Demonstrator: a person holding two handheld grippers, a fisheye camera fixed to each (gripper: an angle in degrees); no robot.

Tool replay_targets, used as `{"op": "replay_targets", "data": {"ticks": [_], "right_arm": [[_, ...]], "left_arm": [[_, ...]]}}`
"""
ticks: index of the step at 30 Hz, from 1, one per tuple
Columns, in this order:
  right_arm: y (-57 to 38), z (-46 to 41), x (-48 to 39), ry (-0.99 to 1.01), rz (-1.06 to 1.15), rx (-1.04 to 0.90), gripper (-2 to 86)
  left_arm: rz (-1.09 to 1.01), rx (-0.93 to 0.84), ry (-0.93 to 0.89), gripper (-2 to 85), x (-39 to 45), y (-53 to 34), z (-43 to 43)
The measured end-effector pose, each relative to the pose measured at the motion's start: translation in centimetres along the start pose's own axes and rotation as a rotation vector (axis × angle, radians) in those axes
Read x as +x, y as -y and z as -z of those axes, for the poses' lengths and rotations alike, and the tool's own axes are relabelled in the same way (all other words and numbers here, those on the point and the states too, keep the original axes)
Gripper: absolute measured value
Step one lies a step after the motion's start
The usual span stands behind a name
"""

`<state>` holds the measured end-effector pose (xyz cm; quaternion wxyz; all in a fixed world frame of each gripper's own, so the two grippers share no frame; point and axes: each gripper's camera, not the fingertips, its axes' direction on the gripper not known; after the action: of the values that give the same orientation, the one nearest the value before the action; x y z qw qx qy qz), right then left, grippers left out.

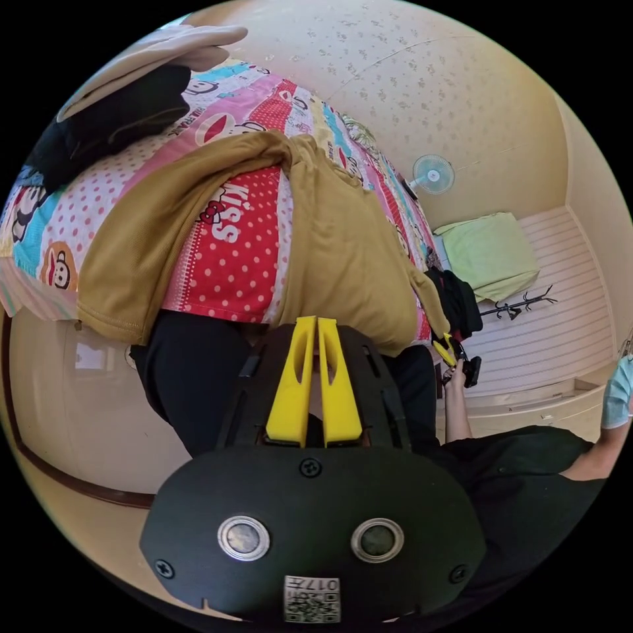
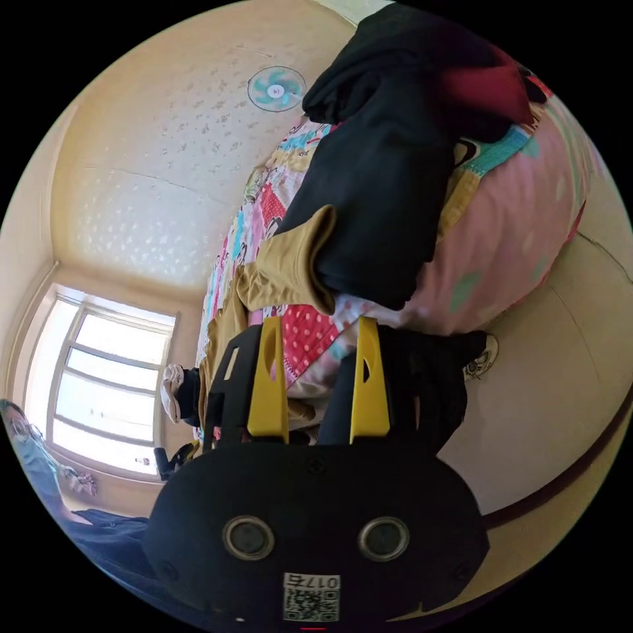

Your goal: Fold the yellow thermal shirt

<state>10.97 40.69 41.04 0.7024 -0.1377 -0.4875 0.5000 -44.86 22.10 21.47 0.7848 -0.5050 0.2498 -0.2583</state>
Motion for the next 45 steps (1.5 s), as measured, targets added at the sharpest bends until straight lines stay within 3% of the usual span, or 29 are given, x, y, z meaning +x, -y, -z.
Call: {"op": "replay_targets", "data": {"ticks": [3, 7, 11, 17, 22, 28, 30, 34, 38, 41, 45], "right_arm": [[0.4, -0.2, -0.5, -0.02, -0.006, 0.062, 9.5], [1.8, -0.8, -2.3, 0.12, -0.002, -0.029, 4.3], [5.7, 5.0, -6.8, -0.007, 0.155, 0.159, 3.3], [14.8, 4.8, -10.4, -0.198, 0.156, 0.098, 2.9], [17.4, -0.6, -24.2, -0.252, 0.43, 0.058, 3.0], [14.7, -11.3, -44.8, -0.046, 0.822, -0.066, 3.2], [10.6, -17.7, -49.6, -0.011, 0.954, -0.145, 3.4], [4.1, -29.1, -50.5, 0.041, 1.021, -0.277, 3.9], [2.2, -37.7, -46.9, 0.1, 0.865, -0.518, 5.8], [4.6, -37.0, -42.7, 0.188, 0.76, -0.526, 7.3], [7.8, -33.4, -34.3, -0.003, 0.61, -0.489, 8.8]], "left_arm": [[0.005, -0.008, -0.017, -1.0, -0.4, 0.0, -0.2], [0.017, 0.003, -0.049, -1.0, -1.0, 0.0, -0.2], [-0.03, 0.038, -0.132, -1.0, -1.0, 0.6, -0.2], [-0.157, 0.06, -0.072, -1.0, 1.5, 3.0, -3.0], [-0.214, 0.028, -0.139, -1.0, 2.3, 6.1, -7.6], [-0.267, -0.043, -0.069, -1.0, 1.4, 6.0, -11.9], [-0.269, -0.058, -0.153, -1.0, 0.5, 6.4, -11.5], [-0.236, -0.045, -0.23, -1.0, -2.5, 7.5, -9.9], [-0.192, 0.039, -0.268, -0.5, -5.1, 7.4, -7.1], [-0.125, 0.157, -0.23, 1.6, -6.9, 6.8, -4.3], [-0.027, 0.228, -0.184, 8.1, -8.2, 6.9, -3.0]]}}
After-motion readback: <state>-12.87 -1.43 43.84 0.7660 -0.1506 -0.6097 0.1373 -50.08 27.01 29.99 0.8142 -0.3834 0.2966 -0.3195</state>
